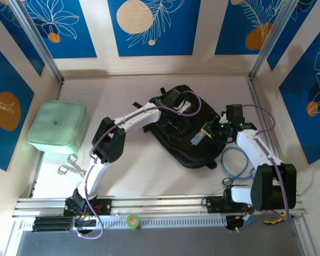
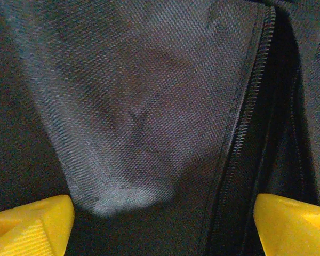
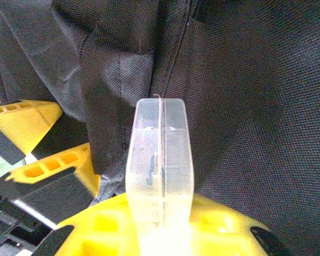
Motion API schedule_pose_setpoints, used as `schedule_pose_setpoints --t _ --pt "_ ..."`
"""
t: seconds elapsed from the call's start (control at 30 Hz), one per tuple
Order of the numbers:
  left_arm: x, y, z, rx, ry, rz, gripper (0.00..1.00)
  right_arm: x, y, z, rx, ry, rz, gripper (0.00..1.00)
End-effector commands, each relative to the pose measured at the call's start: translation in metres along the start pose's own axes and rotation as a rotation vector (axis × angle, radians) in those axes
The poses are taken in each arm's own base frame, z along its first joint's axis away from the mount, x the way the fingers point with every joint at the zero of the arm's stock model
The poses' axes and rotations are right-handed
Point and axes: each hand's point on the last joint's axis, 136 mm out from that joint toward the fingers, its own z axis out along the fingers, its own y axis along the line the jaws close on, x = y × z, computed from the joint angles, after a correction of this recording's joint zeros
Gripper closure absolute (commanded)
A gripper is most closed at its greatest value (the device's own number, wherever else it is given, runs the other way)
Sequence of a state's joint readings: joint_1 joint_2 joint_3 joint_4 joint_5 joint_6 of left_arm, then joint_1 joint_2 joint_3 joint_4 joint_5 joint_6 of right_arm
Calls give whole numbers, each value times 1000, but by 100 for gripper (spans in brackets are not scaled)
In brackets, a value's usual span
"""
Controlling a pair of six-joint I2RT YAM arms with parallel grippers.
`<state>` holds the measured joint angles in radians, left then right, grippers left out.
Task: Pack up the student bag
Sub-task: Open the student bag at the middle-right of the table.
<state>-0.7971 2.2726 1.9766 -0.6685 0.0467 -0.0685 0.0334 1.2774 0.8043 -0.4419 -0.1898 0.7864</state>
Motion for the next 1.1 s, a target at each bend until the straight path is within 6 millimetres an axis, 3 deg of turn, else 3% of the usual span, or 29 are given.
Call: schedule_pose_setpoints --t 0.0,0.17,0.37,0.53,0.77,1.07 --pt "35 1 21 -43 144 38 17 7 2 0 -11 22 -1 89" --pt "44 3 29 -73 187 47 15 8 2 3 -11 30 0 89" --pt "69 14 42 -148 301 65 13 8 3 4 -12 31 -1 89" --pt "73 19 45 -175 314 47 33 9 4 5 -13 36 -2 89" --pt "58 10 38 -83 257 -59 68 9 6 5 -15 34 -4 89" --pt "38 13 24 61 157 -211 89 9 6 4 -17 34 -5 89"
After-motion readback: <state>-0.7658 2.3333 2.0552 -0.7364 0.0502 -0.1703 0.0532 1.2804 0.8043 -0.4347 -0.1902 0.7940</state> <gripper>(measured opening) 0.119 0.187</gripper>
